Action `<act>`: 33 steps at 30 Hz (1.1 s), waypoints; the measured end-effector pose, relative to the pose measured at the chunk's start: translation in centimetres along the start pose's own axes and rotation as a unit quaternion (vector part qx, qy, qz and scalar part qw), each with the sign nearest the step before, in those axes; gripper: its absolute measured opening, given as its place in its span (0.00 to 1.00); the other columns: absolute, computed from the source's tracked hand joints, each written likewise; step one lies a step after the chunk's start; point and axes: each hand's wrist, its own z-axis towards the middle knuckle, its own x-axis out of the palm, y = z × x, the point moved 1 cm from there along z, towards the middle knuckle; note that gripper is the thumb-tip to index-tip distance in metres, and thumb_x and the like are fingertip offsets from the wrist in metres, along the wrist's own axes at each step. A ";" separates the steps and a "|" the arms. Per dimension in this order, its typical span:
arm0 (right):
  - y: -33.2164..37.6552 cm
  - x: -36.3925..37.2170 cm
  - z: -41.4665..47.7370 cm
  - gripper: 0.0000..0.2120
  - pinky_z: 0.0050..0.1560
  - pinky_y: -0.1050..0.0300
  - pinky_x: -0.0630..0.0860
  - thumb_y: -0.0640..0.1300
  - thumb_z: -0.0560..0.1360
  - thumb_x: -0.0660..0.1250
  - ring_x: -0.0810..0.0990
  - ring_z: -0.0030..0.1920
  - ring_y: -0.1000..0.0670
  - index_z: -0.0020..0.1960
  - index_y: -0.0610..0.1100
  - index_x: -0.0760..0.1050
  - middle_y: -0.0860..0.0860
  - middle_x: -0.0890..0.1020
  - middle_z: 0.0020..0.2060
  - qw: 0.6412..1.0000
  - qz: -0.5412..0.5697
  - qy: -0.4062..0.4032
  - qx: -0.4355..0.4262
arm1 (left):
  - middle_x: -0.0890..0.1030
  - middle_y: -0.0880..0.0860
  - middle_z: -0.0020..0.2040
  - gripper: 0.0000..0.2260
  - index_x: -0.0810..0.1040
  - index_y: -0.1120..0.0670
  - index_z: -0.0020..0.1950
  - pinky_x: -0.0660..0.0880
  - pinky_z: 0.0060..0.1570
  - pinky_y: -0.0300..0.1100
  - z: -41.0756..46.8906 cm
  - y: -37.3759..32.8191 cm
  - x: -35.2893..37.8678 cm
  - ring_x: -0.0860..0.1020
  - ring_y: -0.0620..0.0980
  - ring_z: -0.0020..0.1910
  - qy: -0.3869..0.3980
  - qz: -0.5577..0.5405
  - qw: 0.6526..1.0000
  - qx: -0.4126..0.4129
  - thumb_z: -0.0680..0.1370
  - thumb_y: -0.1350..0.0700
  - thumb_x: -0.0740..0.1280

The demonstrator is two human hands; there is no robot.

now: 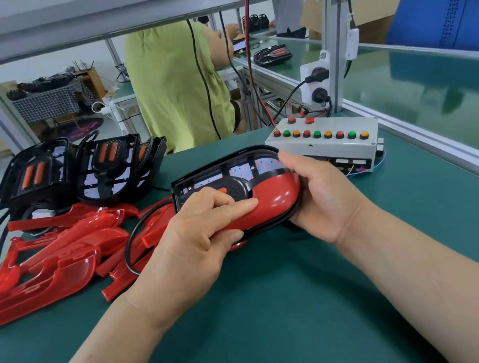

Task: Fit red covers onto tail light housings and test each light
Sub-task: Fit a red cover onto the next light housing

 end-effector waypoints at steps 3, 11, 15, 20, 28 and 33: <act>0.2 -0.5 0.3 0.19 0.54 0.47 0.82 0.48 0.83 0.56 0.84 0.54 0.42 0.60 0.37 0.79 0.39 0.83 0.57 0.999 0.022 -0.025 0.009 | 0.76 0.49 0.51 0.21 0.80 0.53 0.65 0.69 0.58 0.32 -0.2 -0.1 -0.4 0.75 0.48 0.56 -0.006 0.002 1.000 0.008 0.75 0.70 0.70; 0.2 -0.3 0.2 0.18 0.48 0.49 0.84 0.47 0.83 0.55 0.85 0.50 0.43 0.55 0.38 0.82 0.39 0.84 0.55 0.999 0.032 -0.014 0.001 | 0.76 0.52 0.51 0.22 0.80 0.54 0.65 0.71 0.54 0.33 -0.3 -0.1 -0.6 0.76 0.50 0.53 -0.006 0.033 0.999 0.021 0.74 0.72 0.70; 0.1 -0.2 0.1 0.18 0.53 0.47 0.82 0.47 0.83 0.55 0.84 0.54 0.42 0.60 0.38 0.79 0.39 0.83 0.57 1.000 0.019 -0.020 -0.006 | 0.76 0.53 0.51 0.22 0.80 0.55 0.65 0.73 0.57 0.41 -0.1 0.1 -0.6 0.76 0.53 0.54 0.000 0.051 0.998 0.031 0.74 0.72 0.70; 0.1 -0.2 0.0 0.19 0.54 0.46 0.81 0.48 0.84 0.55 0.84 0.54 0.42 0.60 0.39 0.79 0.40 0.84 0.56 0.999 0.018 -0.028 -0.004 | 0.76 0.54 0.51 0.23 0.80 0.55 0.65 0.72 0.57 0.35 0.0 0.3 -0.2 0.76 0.53 0.54 -0.001 0.058 0.997 0.041 0.73 0.72 0.70; -0.2 -0.1 -0.1 0.19 0.52 0.46 0.82 0.48 0.84 0.55 0.85 0.52 0.42 0.61 0.38 0.78 0.39 0.84 0.55 0.999 0.028 -0.038 -0.009 | 0.76 0.53 0.50 0.23 0.79 0.54 0.66 0.68 0.55 0.29 -0.1 0.5 0.4 0.75 0.51 0.53 0.000 0.029 0.999 0.023 0.74 0.72 0.70; 0.1 0.1 -0.3 0.21 0.61 0.43 0.77 0.45 0.74 0.71 0.83 0.53 0.42 0.64 0.38 0.77 0.39 0.83 0.57 0.999 -0.009 0.041 -0.024 | 0.76 0.52 0.51 0.23 0.80 0.53 0.65 0.69 0.54 0.30 -0.1 0.8 0.4 0.75 0.49 0.53 -0.006 0.010 1.000 0.015 0.74 0.72 0.70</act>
